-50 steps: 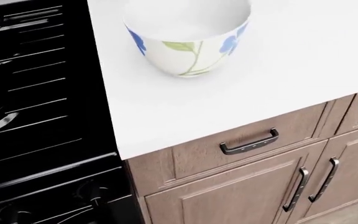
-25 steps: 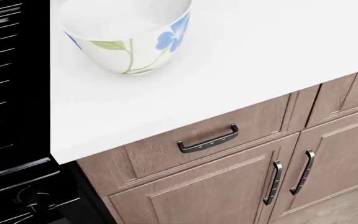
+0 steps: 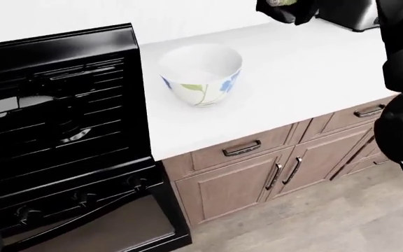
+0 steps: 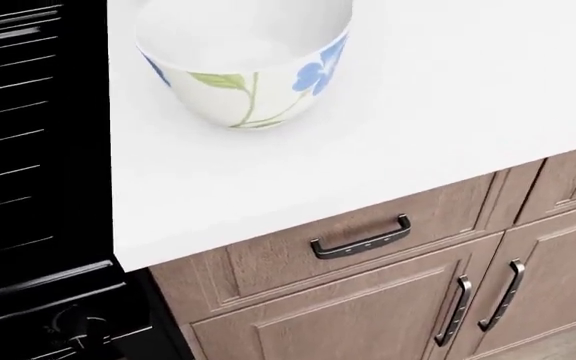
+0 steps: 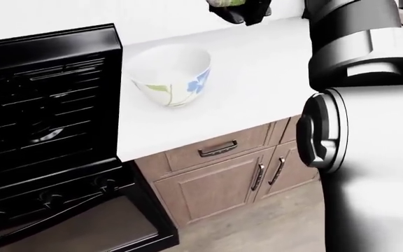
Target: Pick the asparagus from the pan and place it in the bowl.
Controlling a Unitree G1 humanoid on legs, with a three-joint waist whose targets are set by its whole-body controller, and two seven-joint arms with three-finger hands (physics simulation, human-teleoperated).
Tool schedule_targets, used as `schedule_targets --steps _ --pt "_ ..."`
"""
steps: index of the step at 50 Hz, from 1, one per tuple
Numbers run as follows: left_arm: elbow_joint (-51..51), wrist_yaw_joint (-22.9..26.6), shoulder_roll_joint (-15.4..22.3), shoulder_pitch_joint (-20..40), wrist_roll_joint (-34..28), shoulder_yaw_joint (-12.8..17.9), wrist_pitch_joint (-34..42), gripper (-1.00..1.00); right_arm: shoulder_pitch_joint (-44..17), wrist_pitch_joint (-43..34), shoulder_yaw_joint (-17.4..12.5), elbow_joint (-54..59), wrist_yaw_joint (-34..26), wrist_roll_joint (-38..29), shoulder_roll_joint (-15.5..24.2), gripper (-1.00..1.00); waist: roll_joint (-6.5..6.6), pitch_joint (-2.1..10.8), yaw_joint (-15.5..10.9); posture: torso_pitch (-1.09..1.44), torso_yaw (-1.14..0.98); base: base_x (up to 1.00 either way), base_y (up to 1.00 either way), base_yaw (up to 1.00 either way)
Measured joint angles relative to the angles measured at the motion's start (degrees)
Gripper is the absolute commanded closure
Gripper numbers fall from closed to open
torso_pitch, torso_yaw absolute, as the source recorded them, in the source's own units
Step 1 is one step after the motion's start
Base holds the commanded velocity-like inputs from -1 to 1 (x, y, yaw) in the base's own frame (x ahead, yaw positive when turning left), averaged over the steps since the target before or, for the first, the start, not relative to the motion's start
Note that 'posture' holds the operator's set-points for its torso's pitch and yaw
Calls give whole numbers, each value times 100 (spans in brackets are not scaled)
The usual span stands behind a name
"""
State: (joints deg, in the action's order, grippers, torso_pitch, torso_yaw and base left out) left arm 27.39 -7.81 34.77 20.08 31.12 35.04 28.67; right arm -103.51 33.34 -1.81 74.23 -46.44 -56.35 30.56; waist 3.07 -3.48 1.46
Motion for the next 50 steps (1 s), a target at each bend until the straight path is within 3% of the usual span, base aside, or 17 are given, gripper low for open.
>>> schedule_targets --steps 6,9,13,17,23,26,27,29,33,41,50 --pt "38 -22 34 -16 -4 108 7 -100 -44 51 18 -58 25 31 -10 100 -116 56 -188 0 0 0 0 99" --pt "105 -42 91 33 -15 159 -55 -100 -70 86 36 -67 24 50 10 100 -377 7 -177 0 0 0 0 100" --pt "134 1 8 -36 15 35 -68 -100 -30 49 24 -3 -20 32 80 100 -446 25 -207 0 0 0 0 100" --pt "82 -13 16 -34 12 77 -16 -100 -98 57 16 -104 -21 78 34 100 -303 -14 -271 0 0 0 0 100" --pt "155 -14 30 -57 2 120 -58 -100 -72 36 29 -37 -38 90 23 100 110 -51 -250 0 0 0 0 71" --pt "188 -49 63 -11 -29 220 -116 -100 -115 -2 8 -88 -54 153 -54 100 357 -91 -99 0 0 0 0 0" --pt "167 -52 66 0 -35 208 -128 -100 -103 1 4 -115 -49 177 -65 100 341 -105 -78 0 0 0 0 0" --pt "95 -51 15 -40 -34 147 -100 -100 -79 18 21 -82 -60 199 -63 100 174 -203 -54 0 0 0 0 0" --pt "12 -39 -9 -67 -8 71 37 -100 -96 -26 35 -13 -62 172 -9 100 -55 -203 14 0 0 0 0 0" --pt "136 -17 47 2 26 100 -16 -100 -249 8 53 -38 33 137 69 100 73 -108 14 0 0 0 0 0" --pt "92 -41 51 -7 38 89 -5 -100 -361 49 91 7 156 -34 126 100 71 -109 30 0 0 0 0 0"
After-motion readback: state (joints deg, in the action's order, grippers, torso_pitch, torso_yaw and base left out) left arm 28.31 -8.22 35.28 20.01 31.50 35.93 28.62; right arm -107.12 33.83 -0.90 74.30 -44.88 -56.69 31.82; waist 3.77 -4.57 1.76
